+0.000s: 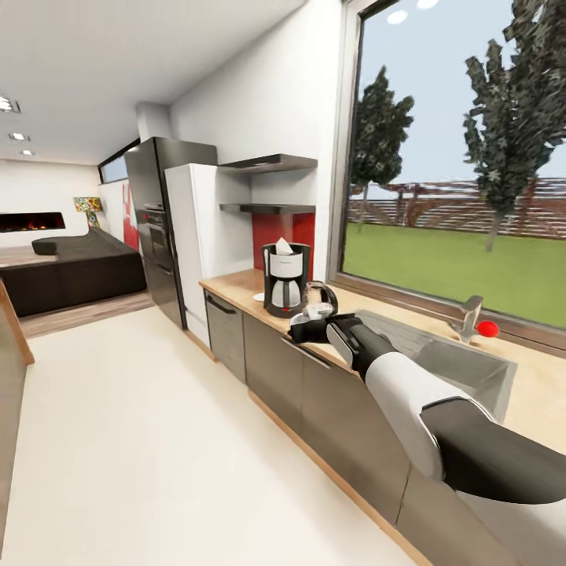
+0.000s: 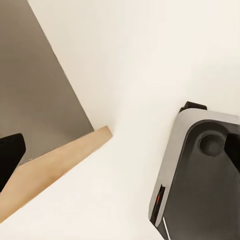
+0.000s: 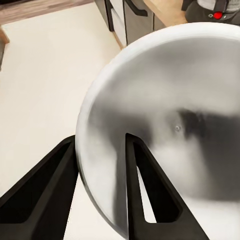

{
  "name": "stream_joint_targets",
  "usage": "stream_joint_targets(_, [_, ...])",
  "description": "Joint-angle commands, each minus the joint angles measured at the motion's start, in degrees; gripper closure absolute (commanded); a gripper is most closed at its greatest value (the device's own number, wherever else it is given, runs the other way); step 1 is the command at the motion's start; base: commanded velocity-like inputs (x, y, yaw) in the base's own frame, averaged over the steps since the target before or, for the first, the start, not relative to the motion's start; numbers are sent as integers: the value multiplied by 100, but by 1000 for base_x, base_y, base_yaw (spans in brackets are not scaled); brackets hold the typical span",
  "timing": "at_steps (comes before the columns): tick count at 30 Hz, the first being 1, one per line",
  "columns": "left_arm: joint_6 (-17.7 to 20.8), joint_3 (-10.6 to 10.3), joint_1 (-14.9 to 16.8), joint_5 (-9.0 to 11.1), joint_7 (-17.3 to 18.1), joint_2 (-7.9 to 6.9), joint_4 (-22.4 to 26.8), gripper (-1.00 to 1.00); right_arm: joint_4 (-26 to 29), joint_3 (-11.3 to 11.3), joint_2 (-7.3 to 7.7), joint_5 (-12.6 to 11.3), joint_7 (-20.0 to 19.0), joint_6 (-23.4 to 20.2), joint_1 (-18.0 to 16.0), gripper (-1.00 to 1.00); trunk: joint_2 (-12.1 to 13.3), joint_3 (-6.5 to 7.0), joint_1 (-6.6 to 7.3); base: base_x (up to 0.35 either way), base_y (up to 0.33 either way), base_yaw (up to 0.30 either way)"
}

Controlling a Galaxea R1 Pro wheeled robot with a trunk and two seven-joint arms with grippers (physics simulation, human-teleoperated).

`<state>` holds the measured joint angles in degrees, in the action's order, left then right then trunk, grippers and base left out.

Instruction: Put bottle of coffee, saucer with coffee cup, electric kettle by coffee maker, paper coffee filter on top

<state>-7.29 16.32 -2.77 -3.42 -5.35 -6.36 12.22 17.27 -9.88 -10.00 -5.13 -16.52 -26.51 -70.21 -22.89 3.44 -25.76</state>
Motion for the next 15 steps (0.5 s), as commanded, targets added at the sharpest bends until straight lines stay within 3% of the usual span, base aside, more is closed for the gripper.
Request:
stream_joint_targets(1, [-9, 21, -5, -36, -11, 3, 8, -100, 5, -23, 0, -59, 8, -30, -1, 100, -3, 0, -2, 0, 0, 272])
stream_joint_targets(7, [-10, 21, -5, -36, -10, -2, 9, -100, -3, -23, 0, -59, 8, -30, -1, 100, -3, 0, -2, 30, 0, 277])
stream_joint_targets(15, [-9, 21, -4, -34, -3, -6, 9, -100, -4, -23, 0, -59, 8, -30, -1, 100, -3, 0, -2, 284, -5, 279])
